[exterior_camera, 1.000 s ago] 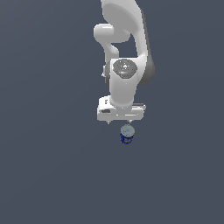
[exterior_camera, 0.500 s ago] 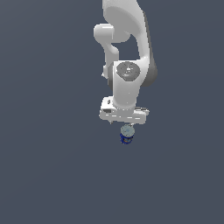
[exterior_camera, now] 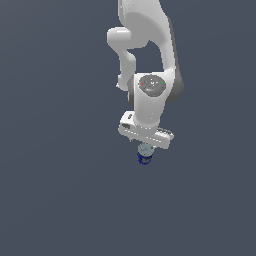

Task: Pick up the object and move it to a goal position.

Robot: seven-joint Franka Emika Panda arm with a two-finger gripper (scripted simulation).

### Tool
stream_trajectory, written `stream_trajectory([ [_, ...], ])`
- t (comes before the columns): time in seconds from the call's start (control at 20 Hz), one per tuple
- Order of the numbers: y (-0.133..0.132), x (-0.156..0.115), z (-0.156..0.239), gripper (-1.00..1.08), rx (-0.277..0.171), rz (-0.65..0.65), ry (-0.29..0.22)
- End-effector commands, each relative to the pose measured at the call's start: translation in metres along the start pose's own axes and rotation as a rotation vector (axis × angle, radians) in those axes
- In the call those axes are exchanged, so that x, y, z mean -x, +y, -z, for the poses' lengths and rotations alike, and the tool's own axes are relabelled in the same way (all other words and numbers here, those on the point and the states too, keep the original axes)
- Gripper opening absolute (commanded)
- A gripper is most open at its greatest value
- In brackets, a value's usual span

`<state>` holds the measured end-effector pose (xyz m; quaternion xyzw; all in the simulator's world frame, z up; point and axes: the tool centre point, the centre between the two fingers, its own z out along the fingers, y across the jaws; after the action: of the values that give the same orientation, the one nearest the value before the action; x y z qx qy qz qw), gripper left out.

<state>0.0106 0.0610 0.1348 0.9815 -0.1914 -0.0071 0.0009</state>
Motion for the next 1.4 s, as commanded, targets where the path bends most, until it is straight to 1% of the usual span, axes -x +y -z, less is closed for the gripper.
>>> stream_trajectory([
  [0.0,-0.004,0.000,-0.002,1.00,-0.001,-0.064,0.003],
  [0.3,-0.013,0.000,-0.007,1.00,-0.004,-0.188,0.008],
  [0.6,-0.018,0.000,-0.009,1.00,-0.006,-0.265,0.011],
  [0.85,-0.020,0.000,-0.010,1.00,-0.006,-0.294,0.013],
  [1.1,-0.020,0.000,-0.012,1.00,-0.006,-0.292,0.013],
  [1.35,-0.020,0.001,-0.029,1.00,-0.006,-0.293,0.013],
])
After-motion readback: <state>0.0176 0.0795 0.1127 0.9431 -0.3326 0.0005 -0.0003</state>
